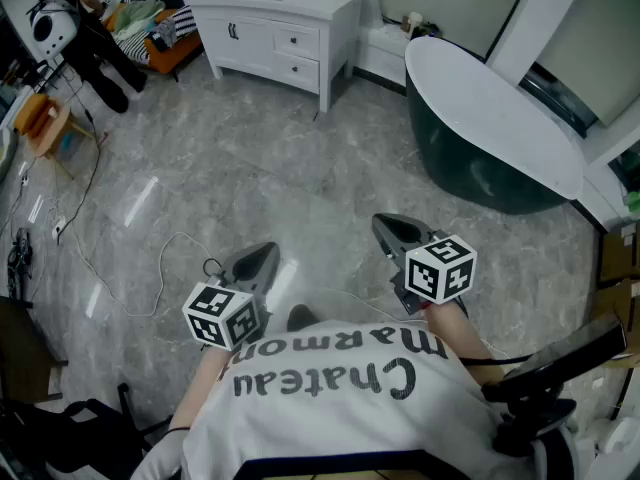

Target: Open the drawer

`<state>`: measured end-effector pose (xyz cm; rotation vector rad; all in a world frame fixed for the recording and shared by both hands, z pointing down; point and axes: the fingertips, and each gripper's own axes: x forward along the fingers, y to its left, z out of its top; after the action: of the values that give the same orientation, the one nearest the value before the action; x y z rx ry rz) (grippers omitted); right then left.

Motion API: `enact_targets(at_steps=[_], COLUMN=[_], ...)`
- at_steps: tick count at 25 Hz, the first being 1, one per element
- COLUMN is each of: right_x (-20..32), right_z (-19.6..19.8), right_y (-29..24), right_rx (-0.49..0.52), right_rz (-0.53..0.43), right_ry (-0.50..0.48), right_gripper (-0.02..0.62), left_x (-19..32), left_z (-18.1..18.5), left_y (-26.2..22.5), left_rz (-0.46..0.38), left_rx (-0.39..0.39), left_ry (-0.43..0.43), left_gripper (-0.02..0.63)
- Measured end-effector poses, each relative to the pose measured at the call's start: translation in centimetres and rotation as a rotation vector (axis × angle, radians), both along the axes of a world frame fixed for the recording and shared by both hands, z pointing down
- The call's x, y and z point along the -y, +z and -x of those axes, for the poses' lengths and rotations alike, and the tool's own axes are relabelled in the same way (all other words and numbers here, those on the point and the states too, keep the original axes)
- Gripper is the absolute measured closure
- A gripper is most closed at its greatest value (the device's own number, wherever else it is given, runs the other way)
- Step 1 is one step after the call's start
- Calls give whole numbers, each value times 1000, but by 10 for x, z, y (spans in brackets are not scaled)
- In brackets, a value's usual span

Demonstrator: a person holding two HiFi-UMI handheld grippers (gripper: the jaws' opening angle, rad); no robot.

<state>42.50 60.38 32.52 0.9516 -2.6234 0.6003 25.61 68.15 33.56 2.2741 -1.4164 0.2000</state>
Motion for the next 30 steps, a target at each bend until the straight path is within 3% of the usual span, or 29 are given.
enact_targets(at_steps=[9, 13, 17, 22, 30], right_x=[9, 11, 17, 30, 51], right_z=[1, 6, 20, 44, 92], right_y=[2, 1, -17, -47, -59], right_rx=[-4, 10, 127, 274, 348], right_rz=[7, 9, -10, -85, -76], right_ry=[10, 11, -7, -14, -47], right_gripper=[584, 584, 584, 584, 584], left_x=[10, 10, 15, 30, 49], left_z=[4, 8, 14, 32, 90], left_y=[0, -3, -15, -21, -55], left_rz=[-3, -23, -89, -127, -216], left_rx=[14, -22, -67, -31, -270], left_ry=[5, 9, 22, 38, -18], left_gripper=[597, 597, 597, 597, 598])
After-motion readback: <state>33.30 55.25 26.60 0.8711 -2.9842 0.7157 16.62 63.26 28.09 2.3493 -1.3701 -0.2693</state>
